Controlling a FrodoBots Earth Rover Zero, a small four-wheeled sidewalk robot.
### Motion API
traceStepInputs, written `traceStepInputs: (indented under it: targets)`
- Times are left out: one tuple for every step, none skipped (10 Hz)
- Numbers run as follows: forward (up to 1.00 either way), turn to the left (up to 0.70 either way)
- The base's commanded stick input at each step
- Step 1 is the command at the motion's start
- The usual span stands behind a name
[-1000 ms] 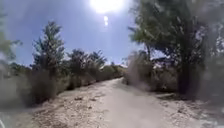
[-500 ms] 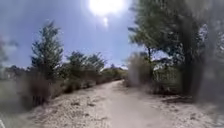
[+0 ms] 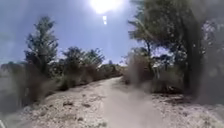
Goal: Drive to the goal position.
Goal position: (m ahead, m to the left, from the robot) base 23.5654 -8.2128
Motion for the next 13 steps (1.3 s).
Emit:
traceStepInputs:
  targets:
    - [0.44, 0.27]
    - [0.44, 0.27]
    - [0.44, 0.10]
    - [0.44, 0.03]
    - [0.44, 0.03]
    - [0.44, 0.03]
    - [0.44, 0.03]
    - [0.44, 0.12]
    - [0.44, 0.27]
    - [0.44, 0.20]
    - [0.44, 0.06]
    - [0.44, 0.02]
    - [0.44, 0.02]
